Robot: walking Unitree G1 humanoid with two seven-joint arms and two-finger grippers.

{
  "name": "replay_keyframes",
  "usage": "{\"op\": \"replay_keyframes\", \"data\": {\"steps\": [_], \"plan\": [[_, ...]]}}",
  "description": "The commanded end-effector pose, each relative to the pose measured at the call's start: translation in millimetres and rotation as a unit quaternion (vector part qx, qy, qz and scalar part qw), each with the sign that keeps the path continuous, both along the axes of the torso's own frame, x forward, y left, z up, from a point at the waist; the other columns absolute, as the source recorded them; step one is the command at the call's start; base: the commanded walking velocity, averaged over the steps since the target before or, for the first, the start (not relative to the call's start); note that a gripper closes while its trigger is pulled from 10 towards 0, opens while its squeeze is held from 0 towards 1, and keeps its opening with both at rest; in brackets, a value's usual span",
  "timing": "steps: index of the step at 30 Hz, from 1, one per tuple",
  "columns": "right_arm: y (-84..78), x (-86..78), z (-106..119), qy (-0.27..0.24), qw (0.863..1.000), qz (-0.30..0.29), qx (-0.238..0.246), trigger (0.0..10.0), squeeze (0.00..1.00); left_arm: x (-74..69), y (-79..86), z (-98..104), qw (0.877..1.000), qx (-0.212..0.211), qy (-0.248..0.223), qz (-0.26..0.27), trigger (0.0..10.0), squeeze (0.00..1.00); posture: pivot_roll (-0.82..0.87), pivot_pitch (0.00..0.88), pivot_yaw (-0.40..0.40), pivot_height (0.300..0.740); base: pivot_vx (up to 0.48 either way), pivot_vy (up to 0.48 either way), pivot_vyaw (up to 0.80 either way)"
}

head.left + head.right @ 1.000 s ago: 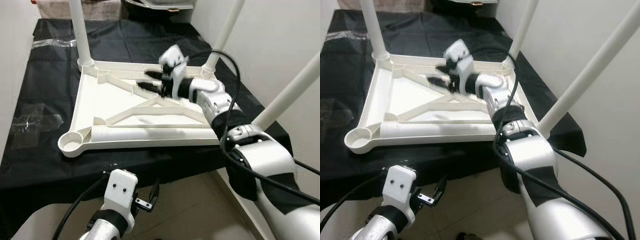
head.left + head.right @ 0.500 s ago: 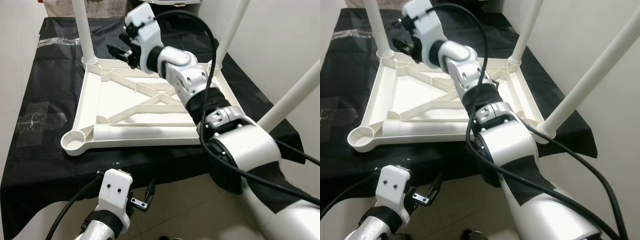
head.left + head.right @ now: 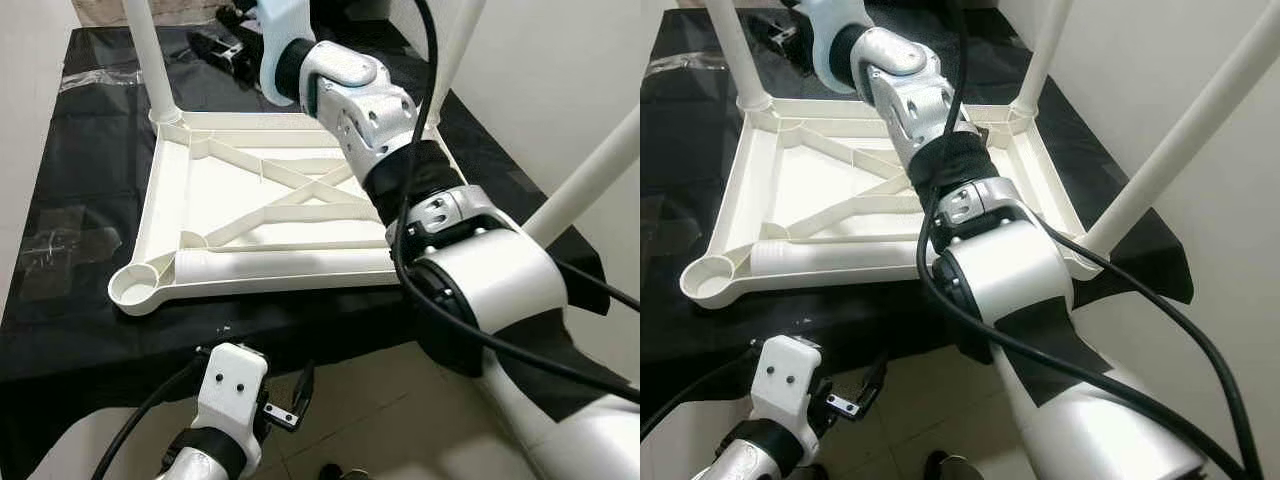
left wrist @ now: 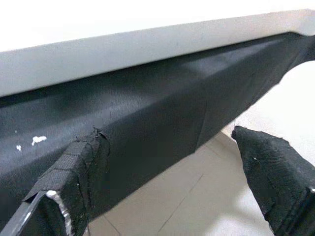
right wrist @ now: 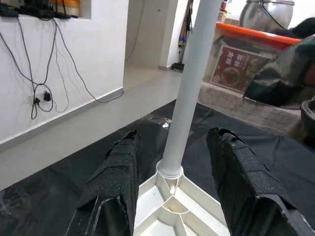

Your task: Building children table

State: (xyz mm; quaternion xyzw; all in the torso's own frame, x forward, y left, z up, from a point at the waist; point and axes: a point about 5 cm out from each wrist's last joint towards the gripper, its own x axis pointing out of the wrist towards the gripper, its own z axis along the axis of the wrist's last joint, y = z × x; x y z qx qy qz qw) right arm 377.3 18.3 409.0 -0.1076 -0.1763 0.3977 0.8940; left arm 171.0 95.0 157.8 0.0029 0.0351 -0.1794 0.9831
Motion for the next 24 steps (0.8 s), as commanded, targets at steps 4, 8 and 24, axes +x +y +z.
{"op": "replay_keyframes", "data": {"steps": [4,8,24], "plan": [[9.3,-8.4,8,0.009,0.999,0.028,0.019,10.0,0.00,-4.3,-1.4,-1,1.000,0.000,0.009,-0.005,10.0,0.00,0.20,0.266,-0.116,0.740,0.000,0.000,0.00],[11.5,-10.7,10,0.020,0.999,0.039,0.032,10.0,0.00,-4.5,-1.4,0,1.000,0.001,0.009,-0.007,10.0,0.00,0.19,0.267,-0.113,0.740,0.000,0.000,0.00],[-2.3,-8.8,26,0.036,0.997,0.027,0.068,10.0,0.00,-2.4,-3.3,1,1.000,0.008,0.006,-0.013,10.0,0.00,0.19,0.267,-0.130,0.740,0.000,0.000,0.00]]}}
